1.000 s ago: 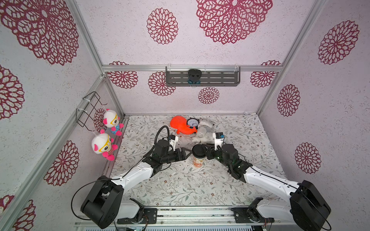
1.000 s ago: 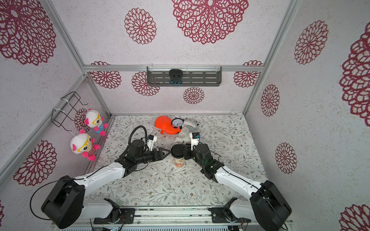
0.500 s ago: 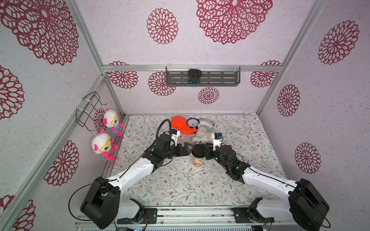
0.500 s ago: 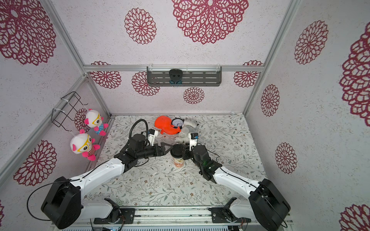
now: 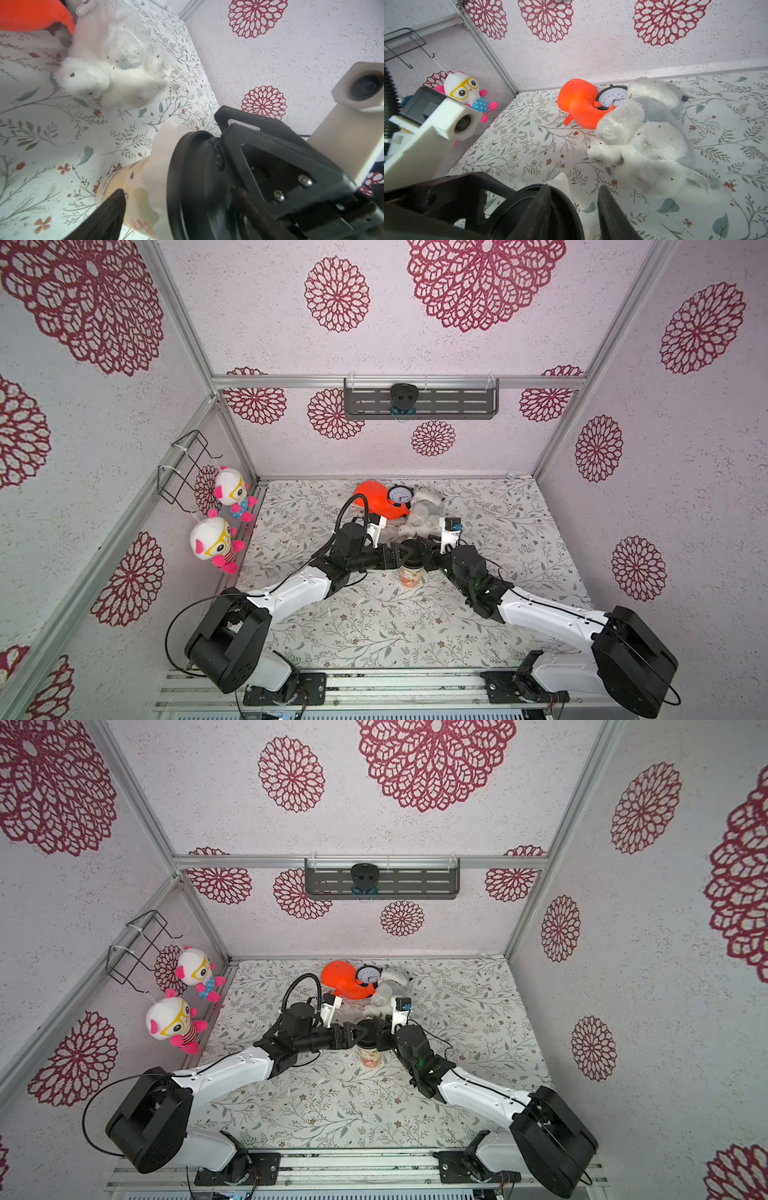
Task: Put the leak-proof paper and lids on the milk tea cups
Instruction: Secure the cup lid on the cup.
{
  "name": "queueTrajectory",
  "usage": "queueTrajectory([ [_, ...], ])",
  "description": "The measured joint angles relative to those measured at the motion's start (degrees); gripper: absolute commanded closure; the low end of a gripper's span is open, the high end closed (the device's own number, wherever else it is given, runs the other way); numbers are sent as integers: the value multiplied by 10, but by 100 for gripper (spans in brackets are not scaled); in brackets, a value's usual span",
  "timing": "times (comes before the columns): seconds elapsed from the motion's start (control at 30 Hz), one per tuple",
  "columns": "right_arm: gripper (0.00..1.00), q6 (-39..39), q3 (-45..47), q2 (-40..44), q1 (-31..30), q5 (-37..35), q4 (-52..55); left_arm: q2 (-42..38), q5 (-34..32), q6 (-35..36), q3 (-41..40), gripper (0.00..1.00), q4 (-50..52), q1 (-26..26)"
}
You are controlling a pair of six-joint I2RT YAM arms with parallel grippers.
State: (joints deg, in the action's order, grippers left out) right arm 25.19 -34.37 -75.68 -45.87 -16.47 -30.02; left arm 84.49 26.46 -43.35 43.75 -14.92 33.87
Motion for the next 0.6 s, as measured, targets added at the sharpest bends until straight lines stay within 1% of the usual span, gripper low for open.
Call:
queueTrajectory([
  [0.17,60,10,0,-1,-4,-11,-1,6,2,-9,-9,19,-30,0],
  [0.4,57,40,-8,4,-2,-9,17,7,0,-10,-7,19,-28,1],
  [0.47,57,50,-7,6,2,0,19,8,0,-10,-6,20,-27,1],
  [0.6,56,72,-4,16,21,45,19,14,2,-11,2,23,-22,1],
])
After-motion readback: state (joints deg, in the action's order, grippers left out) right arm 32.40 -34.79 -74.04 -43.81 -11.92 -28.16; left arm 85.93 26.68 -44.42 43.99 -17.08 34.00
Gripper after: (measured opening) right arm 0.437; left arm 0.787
